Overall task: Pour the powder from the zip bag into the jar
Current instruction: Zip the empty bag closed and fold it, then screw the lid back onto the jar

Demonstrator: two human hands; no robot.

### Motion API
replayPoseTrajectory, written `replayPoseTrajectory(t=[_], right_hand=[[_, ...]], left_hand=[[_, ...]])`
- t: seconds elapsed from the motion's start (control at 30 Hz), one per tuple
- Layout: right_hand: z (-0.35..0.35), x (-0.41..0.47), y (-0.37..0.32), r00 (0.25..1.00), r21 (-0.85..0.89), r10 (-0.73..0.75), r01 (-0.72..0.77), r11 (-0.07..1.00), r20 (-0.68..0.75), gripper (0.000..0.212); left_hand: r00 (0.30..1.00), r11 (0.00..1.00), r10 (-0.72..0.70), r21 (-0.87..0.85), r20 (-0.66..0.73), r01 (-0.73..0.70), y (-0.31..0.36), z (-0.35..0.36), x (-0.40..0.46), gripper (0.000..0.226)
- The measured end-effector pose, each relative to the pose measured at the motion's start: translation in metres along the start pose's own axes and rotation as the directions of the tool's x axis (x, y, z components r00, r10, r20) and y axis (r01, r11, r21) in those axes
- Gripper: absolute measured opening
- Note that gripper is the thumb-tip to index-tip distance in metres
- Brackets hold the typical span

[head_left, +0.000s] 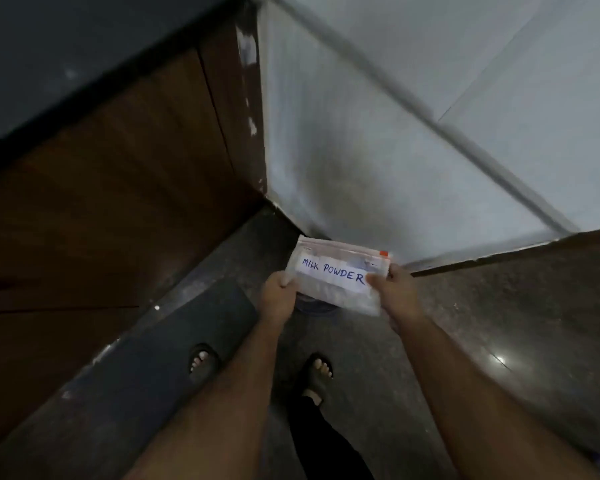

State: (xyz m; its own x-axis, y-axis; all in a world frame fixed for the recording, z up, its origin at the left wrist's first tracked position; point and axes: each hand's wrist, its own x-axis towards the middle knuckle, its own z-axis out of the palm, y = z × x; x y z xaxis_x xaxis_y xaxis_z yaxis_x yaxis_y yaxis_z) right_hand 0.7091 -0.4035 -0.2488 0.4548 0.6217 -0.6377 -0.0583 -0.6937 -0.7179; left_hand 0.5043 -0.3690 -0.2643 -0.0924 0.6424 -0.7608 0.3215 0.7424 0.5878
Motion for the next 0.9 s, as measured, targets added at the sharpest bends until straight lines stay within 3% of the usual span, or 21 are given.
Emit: replayPoseTrajectory(t=[0.2, 0.37, 0.47, 0.57, 0.63, 0.77, 0.9], right_hand=[[0.036, 0.087, 0.101, 0.994, -0.024, 0.075, -0.077, 0.997, -0.08, 0.028], [0.063, 0.157, 0.171, 0.994, -0.134, 0.069, -0.08, 0.988, -0.081, 0.03], [0.072, 0.19, 0.197, 0.993, -0.173, 0.089, -0.101, 0.98, -0.075, 0.026], [0.073, 0.215, 0.215, 0.992, -0.26, 0.098, -0.115, 0.959, -0.077, 0.016], [0.067, 0.224, 0.224, 0.993, -0.32, 0.096, -0.116, 0.94, -0.075, 0.018], [0.058, 0.197, 0.205, 0.997, -0.498, 0.073, -0.074, 0.864, -0.022, 0.042], [0.067, 0.136, 0.143, 0.99, -0.601, -0.031, 0.107, 0.792, 0.136, 0.043]], left_hand=[[0.984, 0.997, -0.015, 0.072, 0.177, 0.003, -0.067, 0.086, 0.077, 0.027], [0.965, 0.989, -0.01, 0.147, 0.262, -0.029, -0.116, 0.131, 0.146, 0.044], [0.964, 0.991, -0.022, 0.134, 0.264, -0.014, -0.137, 0.145, 0.178, 0.026], [0.961, 0.991, -0.012, 0.129, 0.278, -0.025, -0.149, 0.151, 0.198, 0.05], [0.959, 0.99, -0.018, 0.139, 0.282, -0.023, -0.151, 0.149, 0.199, 0.056], [0.966, 0.988, -0.015, 0.152, 0.258, -0.025, -0.142, 0.132, 0.178, 0.058], [0.97, 0.978, 0.043, 0.19, 0.24, -0.091, -0.105, 0.089, 0.131, 0.057]])
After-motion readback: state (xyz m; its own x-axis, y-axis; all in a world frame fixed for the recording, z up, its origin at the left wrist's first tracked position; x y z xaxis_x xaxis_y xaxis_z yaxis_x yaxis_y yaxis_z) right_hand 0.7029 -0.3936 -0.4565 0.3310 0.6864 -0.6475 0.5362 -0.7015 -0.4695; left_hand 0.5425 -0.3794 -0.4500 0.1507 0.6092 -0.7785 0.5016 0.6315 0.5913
